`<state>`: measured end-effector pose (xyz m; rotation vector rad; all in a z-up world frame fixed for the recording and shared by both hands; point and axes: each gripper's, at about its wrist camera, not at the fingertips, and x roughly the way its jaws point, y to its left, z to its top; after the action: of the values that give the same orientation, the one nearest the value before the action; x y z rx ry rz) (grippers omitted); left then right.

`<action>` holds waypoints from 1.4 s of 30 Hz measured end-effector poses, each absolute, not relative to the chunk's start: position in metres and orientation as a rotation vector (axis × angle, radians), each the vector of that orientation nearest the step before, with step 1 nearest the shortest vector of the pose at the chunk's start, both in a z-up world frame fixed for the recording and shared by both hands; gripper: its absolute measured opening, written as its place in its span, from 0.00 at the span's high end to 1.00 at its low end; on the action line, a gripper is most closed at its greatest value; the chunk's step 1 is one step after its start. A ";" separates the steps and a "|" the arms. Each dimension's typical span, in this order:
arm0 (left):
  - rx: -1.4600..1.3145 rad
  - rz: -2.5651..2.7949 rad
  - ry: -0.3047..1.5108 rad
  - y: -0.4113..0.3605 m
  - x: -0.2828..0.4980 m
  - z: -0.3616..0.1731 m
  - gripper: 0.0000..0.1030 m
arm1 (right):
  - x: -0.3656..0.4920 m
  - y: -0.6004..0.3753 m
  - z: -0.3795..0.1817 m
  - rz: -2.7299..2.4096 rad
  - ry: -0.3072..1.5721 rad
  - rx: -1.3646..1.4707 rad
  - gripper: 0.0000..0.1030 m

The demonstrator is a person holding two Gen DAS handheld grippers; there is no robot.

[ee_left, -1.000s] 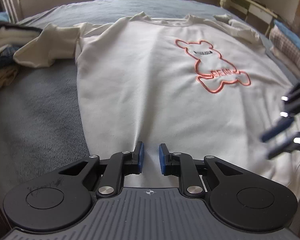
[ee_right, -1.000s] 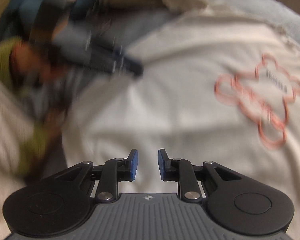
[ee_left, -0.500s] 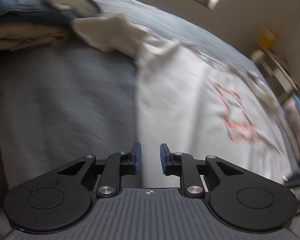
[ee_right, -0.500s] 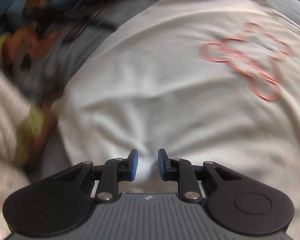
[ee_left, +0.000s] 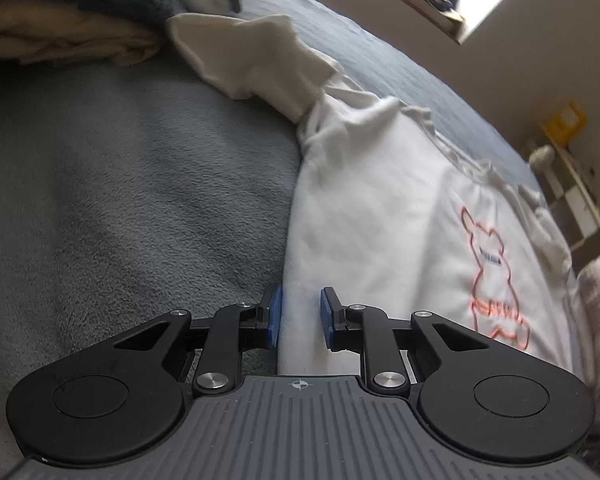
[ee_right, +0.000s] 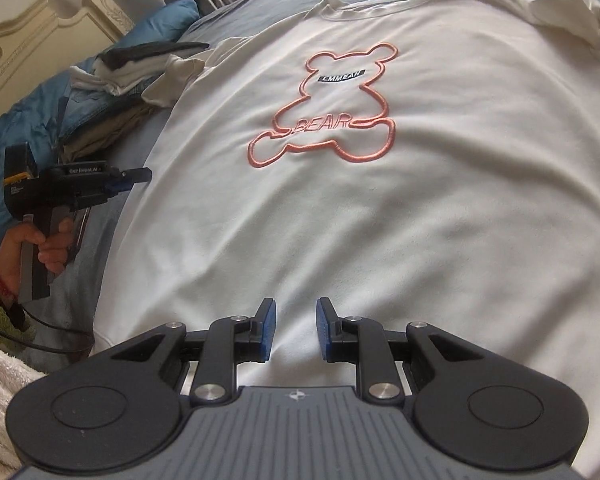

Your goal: Fold clothes

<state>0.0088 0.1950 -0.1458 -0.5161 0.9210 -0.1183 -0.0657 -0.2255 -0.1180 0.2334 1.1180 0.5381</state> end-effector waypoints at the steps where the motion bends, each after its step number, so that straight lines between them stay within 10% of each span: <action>1: -0.511 -0.097 0.910 0.195 0.010 -0.146 0.80 | -0.066 -0.225 -0.119 0.540 1.119 0.234 0.78; 23: -0.109 -0.010 0.808 0.152 0.012 -0.143 0.97 | -0.058 -0.219 -0.127 0.544 1.130 0.214 0.78; 29: -0.308 -0.040 0.778 0.182 0.021 -0.131 0.86 | -0.059 -0.223 -0.127 0.544 1.130 0.224 0.78; 32: -0.397 -0.051 0.779 0.191 0.040 -0.128 0.61 | -0.058 -0.222 -0.127 0.546 1.134 0.220 0.78; 38: -0.445 -0.080 0.849 0.187 0.089 -0.144 0.61 | -0.057 -0.220 -0.127 0.545 1.136 0.215 0.78; 42: -0.338 -0.105 0.810 0.169 0.098 -0.140 0.96 | -0.057 -0.220 -0.127 0.541 1.139 0.218 0.78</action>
<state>0.0975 0.1691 -0.1399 -0.3382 0.8100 -0.1049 -0.0570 -0.2202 -0.1273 0.2176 1.1387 0.5413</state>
